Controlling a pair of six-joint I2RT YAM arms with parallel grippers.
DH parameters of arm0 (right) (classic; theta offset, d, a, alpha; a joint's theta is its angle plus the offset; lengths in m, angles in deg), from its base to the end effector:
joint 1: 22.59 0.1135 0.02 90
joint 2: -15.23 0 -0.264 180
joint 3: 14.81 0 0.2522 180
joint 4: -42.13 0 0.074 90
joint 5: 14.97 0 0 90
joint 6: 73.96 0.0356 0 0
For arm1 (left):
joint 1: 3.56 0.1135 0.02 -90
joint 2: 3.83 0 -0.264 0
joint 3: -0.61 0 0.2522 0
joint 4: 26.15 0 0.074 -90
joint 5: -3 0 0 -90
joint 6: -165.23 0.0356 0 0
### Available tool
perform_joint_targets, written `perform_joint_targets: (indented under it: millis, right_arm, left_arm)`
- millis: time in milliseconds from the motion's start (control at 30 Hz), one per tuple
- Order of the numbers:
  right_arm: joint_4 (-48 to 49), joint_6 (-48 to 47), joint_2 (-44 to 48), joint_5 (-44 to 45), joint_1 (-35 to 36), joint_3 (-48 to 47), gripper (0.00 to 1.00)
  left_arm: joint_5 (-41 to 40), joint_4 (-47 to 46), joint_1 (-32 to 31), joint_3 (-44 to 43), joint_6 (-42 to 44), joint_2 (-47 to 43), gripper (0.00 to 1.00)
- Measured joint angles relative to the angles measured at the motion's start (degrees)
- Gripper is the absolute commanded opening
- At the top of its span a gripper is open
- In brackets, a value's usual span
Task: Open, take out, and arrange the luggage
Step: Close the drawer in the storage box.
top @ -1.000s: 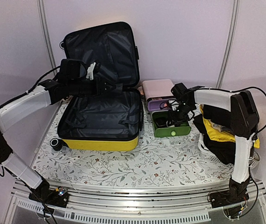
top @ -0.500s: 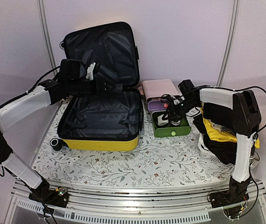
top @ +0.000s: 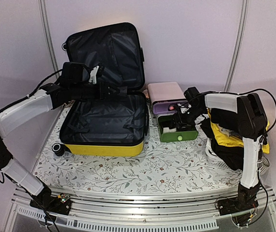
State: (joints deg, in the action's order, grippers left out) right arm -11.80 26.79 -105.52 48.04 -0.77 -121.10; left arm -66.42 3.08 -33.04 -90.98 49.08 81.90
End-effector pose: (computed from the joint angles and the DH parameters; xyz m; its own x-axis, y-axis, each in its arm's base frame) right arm 0.4007 0.1778 0.1791 -0.9387 -0.1968 -0.2831 -0.3169 0.8161 0.4832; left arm 0.2983 -0.1830 0.3599 -0.6368 -0.1140 -0.7626 0.5135 0.6750 -0.5297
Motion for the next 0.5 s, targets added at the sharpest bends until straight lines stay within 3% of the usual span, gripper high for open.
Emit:
perform_joint_targets:
  millis: [267,400,500]
  right_arm:
    - [-2.32,-0.02,3.10,12.87,-0.07,-0.07,0.64]
    - [-1.77,-0.66,8.50,14.69,0.79,-0.07,0.56]
    - [-1.95,-1.55,12.57,14.69,2.69,0.00,0.56]
  left_arm:
    - [0.39,-0.20,0.02,0.02,-0.04,0.00,0.49]
    - [0.85,-0.31,0.02,0.17,-0.04,0.00,0.49]
    - [0.98,-0.42,0.02,0.52,-0.04,0.00,0.49]
